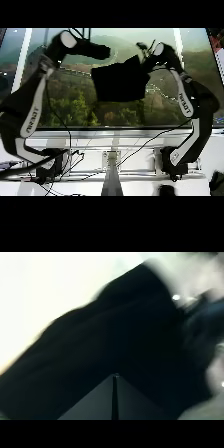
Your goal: Fold the clothes and pants, and hang the long-sleeved shirts on hangers.
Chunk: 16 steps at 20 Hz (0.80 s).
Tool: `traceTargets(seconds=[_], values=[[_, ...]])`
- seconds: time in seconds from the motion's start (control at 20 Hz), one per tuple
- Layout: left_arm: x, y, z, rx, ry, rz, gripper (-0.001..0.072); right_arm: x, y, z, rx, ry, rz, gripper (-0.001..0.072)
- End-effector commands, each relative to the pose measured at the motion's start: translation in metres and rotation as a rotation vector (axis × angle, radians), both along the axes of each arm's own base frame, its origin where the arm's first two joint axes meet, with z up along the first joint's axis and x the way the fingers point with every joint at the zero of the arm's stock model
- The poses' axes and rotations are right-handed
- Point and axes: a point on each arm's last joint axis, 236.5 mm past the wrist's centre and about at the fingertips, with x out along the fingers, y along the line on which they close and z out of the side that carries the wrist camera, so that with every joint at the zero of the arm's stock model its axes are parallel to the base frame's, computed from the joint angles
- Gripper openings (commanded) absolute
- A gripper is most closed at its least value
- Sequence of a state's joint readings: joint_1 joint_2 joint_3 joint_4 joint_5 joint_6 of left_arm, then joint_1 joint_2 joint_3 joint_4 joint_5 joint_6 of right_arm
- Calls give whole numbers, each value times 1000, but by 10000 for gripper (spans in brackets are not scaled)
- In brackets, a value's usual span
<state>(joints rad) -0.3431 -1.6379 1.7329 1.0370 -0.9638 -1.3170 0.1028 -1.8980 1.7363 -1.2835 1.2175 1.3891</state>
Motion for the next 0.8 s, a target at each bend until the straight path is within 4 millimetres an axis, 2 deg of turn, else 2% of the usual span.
traceTargets(seconds=[0.0,0.15,0.3,0.4,0.45,0.5,0.55,0.6,0.65,0.7,0.75], values=[[-4,72,56,157,-142,71,9,11,-117,41,-109,-47,-385,23],[-20,115,121,254,-309,139,9,-20,-215,65,-138,-4,-689,24],[-44,143,175,304,-442,192,9,-75,-307,88,-192,64,-999,24],[-58,149,199,299,-493,208,9,-119,-352,99,-204,123,-1193,24],[-64,151,206,294,-509,212,9,-140,-368,100,-200,163,-1257,26],[-67,152,211,290,-519,214,9,-162,-381,99,-199,215,-1305,65],[-70,152,214,287,-525,215,9,-183,-391,98,-199,265,-1351,208],[-71,153,216,287,-528,216,9,-205,-403,98,-198,314,-1419,442],[-70,152,216,286,-528,216,9,-225,-408,98,-184,370,-1512,626],[-70,152,214,287,-526,215,9,-242,-412,98,-169,416,-1595,680],[-69,152,214,288,-524,215,9,-252,-416,98,-163,438,-1631,687]])
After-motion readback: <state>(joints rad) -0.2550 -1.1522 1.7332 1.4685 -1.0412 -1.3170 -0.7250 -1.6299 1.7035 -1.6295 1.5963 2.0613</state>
